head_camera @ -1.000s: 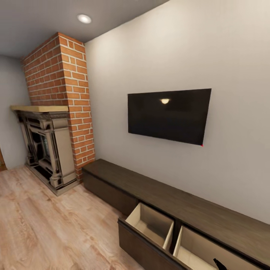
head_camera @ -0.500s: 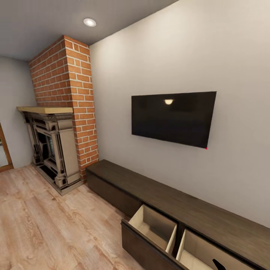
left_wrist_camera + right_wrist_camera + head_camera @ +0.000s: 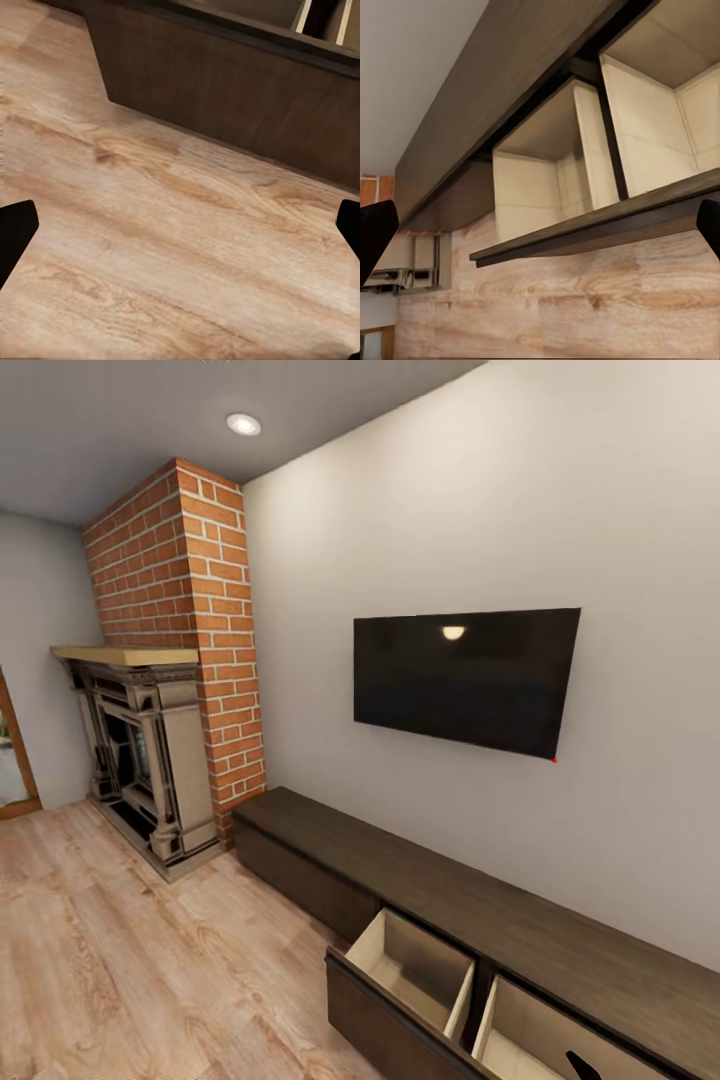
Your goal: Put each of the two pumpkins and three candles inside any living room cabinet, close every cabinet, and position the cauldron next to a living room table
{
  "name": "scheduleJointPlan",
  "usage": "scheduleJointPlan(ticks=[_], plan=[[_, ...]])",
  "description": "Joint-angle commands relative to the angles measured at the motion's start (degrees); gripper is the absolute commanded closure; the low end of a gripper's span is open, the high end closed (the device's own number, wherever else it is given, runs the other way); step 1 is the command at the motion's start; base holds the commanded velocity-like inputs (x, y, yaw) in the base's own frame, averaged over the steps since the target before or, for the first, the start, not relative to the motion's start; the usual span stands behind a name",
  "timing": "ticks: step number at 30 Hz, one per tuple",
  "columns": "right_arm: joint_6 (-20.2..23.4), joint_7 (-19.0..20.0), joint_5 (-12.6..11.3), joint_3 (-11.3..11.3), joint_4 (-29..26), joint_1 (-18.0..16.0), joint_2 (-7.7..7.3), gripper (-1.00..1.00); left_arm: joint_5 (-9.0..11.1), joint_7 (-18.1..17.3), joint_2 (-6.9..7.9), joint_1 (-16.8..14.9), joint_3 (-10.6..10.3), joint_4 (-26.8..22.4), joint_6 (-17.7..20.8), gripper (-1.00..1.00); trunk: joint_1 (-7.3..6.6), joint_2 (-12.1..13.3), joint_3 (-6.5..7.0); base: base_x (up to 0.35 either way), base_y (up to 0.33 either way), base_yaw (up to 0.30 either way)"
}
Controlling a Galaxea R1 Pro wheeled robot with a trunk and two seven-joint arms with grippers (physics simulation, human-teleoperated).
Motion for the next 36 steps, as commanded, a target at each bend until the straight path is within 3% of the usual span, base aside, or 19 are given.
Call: scheduleJointPlan(ticks=[1,16,23,36], plan=[[0.46,0.19,-0.60,0.11,-0.01,-0.01,-0.01,-1.00,0.45,0.37,0.03,-0.02,-0.19,-0.11,0.23,-1.00,0.00,-0.04,-0.02,0.000,0.000,0.184],[0.46,0.19,-0.55,0.22,-0.05,0.00,0.07,-1.00,0.62,0.37,0.11,0.00,-0.19,-0.10,0.16,-1.00,0.00,-0.04,0.56,0.000,0.000,0.228],[0.46,0.25,-0.48,0.30,-0.03,0.00,0.08,-1.00,1.83,0.37,0.18,0.03,-0.19,-0.10,0.01,-1.00,0.00,-0.04,0.62,0.000,0.000,0.056],[0.46,0.28,-0.45,0.35,0.03,-0.01,0.10,-1.00,2.29,0.37,0.21,0.03,-0.19,-0.18,-0.04,-1.00,0.00,-0.04,0.62,0.054,0.000,0.004]])
